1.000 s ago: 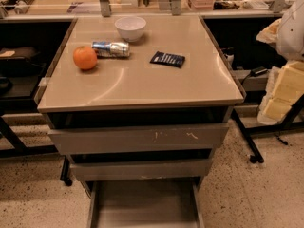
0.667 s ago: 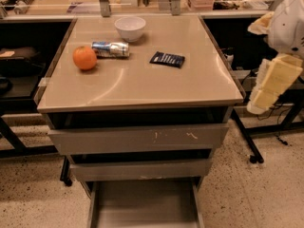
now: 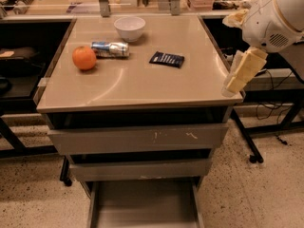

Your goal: Place rxbar blueberry into bottom drawer

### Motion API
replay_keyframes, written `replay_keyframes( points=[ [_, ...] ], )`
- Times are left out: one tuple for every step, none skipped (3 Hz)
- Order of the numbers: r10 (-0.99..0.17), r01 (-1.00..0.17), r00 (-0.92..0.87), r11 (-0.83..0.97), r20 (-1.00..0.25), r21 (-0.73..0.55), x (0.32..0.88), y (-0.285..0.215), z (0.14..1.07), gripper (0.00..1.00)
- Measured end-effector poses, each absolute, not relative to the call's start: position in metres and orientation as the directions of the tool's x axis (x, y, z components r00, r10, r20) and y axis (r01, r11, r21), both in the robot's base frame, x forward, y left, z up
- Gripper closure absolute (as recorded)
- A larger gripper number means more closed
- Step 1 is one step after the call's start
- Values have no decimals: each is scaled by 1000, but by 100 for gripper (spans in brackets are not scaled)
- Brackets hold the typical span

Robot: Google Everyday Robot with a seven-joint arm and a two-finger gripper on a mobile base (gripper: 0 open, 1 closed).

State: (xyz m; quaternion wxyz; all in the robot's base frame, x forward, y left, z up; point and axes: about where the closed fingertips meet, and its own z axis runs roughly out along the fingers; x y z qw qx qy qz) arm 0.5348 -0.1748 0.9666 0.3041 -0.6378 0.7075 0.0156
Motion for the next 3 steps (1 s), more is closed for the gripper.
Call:
replay_keyframes(
  points=[
    [-893,-912,-2,186,-450,-366,535,-175,967,0],
    [-882,-904,7,195,-470,-381,546,-173,960,0],
    [-832,-888,45,220,-552,-404,581,-165,949,0]
  ],
)
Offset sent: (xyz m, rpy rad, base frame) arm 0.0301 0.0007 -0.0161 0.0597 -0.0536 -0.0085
